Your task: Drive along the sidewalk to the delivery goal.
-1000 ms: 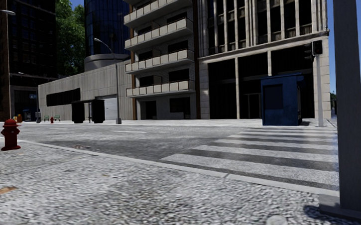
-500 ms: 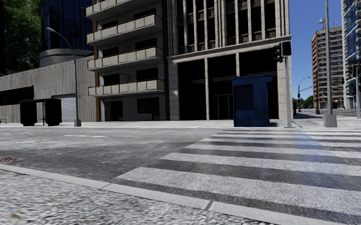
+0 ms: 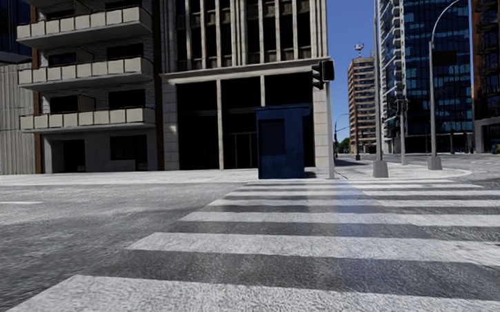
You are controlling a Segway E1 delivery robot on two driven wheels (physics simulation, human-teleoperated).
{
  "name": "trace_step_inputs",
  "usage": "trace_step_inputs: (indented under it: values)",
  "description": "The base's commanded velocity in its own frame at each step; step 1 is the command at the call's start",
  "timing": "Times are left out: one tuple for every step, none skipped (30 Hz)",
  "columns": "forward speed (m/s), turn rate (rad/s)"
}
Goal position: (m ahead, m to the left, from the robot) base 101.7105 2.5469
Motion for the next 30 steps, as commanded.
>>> trace_step_inputs:
  values:
    - [1.52,-0.6]
    - [1.54,-0.6]
    - [1.54,-0.6]
    - [1.55,-0.6]
    - [1.56,-0.6]
    - [1.6,-0.6]
    - [1.6,-0.6]
    - [1.67,-0.6]
    - [1.74,-0.6]
    - [1.81,-0.6]
    - [1.81,-0.6]
    - [1.91,-0.6]
    - [2.0,-0.6]
    - [2.0,-0.6]
    - [2.0,-0.6]
    - [2.0,-0.6]
    - [2.0,-0.6]
    - [2.0,-0.6]
    - [2.0,-0.6]
    - [2.0,-0.6]
    - [2.0,-0.6]
    - [2.0,-0.6]
    - [2.0,-0.6]
    - [2.0,-0.6]
    - [2.0,-0.6]
    - [2.0,-0.6]
    - [2.0,-0.6]
    - [2.0,-0.6]
    - [2.0,-0.6]
    - [2.0,-0.6]
